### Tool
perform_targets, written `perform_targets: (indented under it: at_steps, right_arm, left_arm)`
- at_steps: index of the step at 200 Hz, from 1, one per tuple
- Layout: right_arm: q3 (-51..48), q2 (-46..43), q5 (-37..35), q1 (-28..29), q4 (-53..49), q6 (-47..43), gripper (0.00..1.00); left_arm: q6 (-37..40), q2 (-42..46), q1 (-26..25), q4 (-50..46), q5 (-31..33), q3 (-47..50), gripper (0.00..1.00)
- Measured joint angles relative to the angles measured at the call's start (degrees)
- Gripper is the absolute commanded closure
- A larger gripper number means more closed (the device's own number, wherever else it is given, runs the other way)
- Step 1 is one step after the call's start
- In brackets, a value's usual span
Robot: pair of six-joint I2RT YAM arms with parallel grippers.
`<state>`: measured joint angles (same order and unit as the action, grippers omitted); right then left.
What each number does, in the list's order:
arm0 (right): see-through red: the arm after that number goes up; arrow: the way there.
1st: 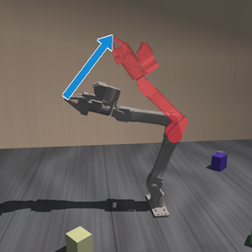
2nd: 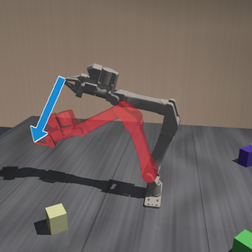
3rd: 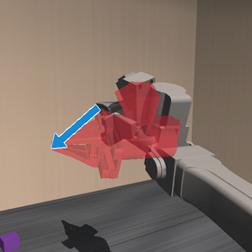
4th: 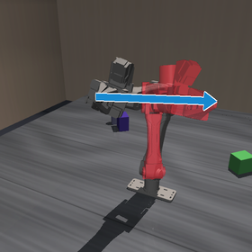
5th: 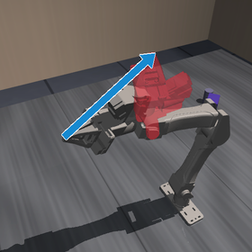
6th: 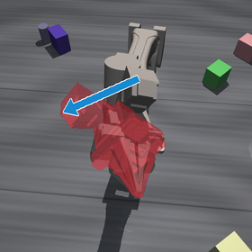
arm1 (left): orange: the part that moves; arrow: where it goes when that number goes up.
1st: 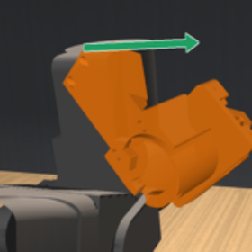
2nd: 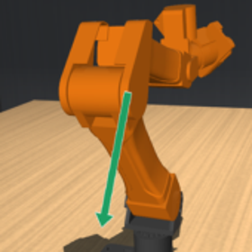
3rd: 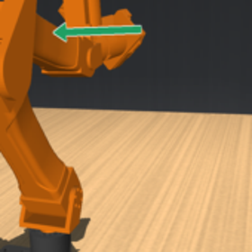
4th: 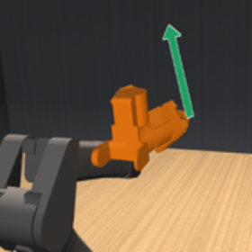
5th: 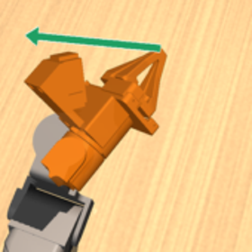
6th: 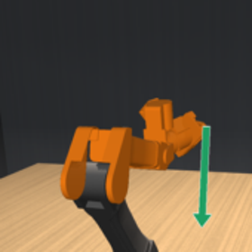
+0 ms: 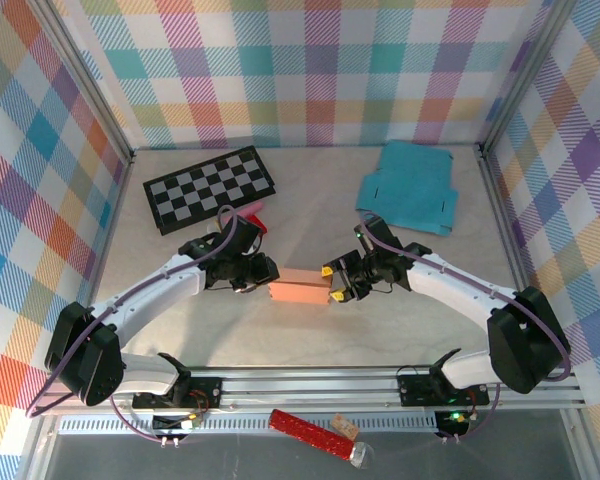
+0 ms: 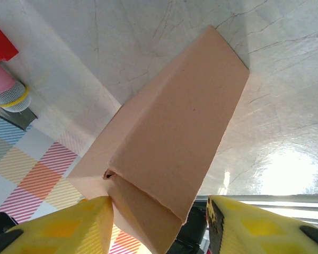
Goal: Fold the paper box
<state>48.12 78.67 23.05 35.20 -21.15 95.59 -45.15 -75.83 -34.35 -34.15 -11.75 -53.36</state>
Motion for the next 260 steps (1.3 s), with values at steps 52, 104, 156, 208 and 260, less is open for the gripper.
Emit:
perform_targets:
  at_steps: [52,104,156,208,260]
  right_arm:
    - [2.14,-2.45,-1.14,-0.39,-5.92,-2.21,0.48]
    - [2.16,-4.57,-0.61,-0.42,-8.76,-2.1,0.54]
    - [2.16,-2.25,0.39,0.13,-8.79,-2.05,0.54]
    - [3.02,0.17,1.57,0.13,-10.71,-4.2,0.57]
    - [4.7,1.66,2.36,0.11,-14.36,-7.5,0.57]
  left_arm:
    - [0.0,0.02,0.0,1.6,-0.44,1.49,0.7]
    - [0.02,0.02,0.0,1.6,-0.44,1.49,0.71]
    - [0.0,0.02,0.0,1.64,-0.46,1.49,0.71]
    - [0.0,0.02,0.0,1.66,-0.48,1.49,0.71]
    - [0.0,0.02,0.0,3.04,-0.46,1.92,0.72]
